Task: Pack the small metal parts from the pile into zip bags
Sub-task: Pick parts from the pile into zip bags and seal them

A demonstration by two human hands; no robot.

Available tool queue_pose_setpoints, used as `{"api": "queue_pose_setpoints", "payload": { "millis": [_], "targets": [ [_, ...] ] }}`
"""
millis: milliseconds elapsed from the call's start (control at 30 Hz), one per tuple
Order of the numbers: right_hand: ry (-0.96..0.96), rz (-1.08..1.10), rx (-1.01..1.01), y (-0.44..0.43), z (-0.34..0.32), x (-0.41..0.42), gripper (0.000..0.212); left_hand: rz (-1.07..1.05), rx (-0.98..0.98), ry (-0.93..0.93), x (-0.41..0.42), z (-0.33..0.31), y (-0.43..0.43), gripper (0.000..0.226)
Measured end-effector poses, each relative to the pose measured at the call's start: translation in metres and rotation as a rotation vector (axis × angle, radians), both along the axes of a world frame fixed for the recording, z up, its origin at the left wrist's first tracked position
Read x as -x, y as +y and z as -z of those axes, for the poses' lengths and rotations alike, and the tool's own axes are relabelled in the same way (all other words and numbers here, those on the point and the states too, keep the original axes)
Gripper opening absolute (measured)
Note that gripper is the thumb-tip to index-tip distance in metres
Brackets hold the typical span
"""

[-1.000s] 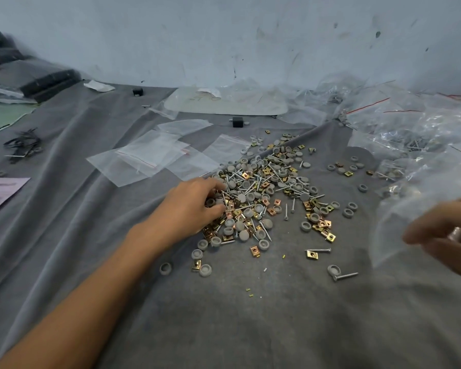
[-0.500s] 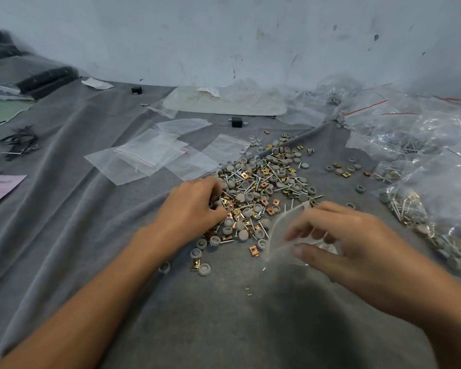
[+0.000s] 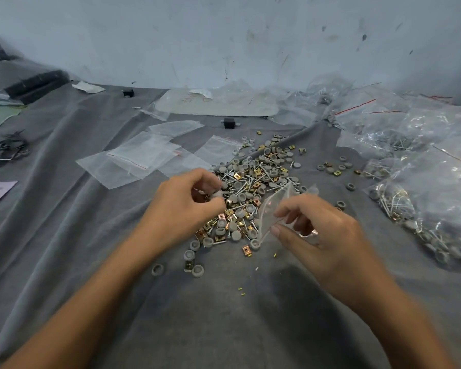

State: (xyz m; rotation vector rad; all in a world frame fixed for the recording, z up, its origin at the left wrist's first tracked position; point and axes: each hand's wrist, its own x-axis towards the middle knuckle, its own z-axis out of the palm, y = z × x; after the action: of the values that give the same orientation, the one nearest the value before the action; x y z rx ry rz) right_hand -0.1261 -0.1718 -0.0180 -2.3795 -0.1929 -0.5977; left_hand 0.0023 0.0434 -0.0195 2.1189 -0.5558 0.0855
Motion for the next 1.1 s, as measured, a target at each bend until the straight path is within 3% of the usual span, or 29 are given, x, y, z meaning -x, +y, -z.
{"api": "queue_pose_setpoints", "payload": {
  "millis": [67,167,300,400,600,733,900,1100],
  "targets": [
    [-0.001,-0.01,-0.059,0.001,-0.001,0.0,0.021,0.129,0.215,0.114,0.02,-0.01,-0.008,0.018],
    [0.008,-0.046,-0.167,0.004,-0.003,0.0,0.031,0.219,0.343,0.129,0.047,-0.017,-0.022,0.02],
    [0.04,-0.067,-0.299,0.009,-0.004,-0.001,0.043,0.176,0.182,-0.138,0.065,-0.017,-0.025,0.024],
    [0.064,-0.095,-0.376,0.013,-0.005,0.0,0.036,0.141,0.051,-0.347,0.068,-0.018,-0.026,0.024],
    [0.114,-0.098,-0.406,0.017,-0.003,-0.002,0.031,0.127,0.058,-0.36,0.064,-0.014,-0.027,0.02],
    [0.131,-0.106,-0.416,0.018,-0.004,-0.001,0.031,0.16,0.186,-0.218,0.061,-0.013,-0.029,0.014],
    [0.143,-0.096,-0.418,0.015,-0.004,-0.001,0.033,0.189,0.4,0.15,0.058,-0.018,-0.026,0.016],
    [0.148,-0.089,-0.395,0.016,-0.003,-0.002,0.033,0.214,0.435,0.221,0.058,-0.026,-0.021,0.024]
  ]
}}
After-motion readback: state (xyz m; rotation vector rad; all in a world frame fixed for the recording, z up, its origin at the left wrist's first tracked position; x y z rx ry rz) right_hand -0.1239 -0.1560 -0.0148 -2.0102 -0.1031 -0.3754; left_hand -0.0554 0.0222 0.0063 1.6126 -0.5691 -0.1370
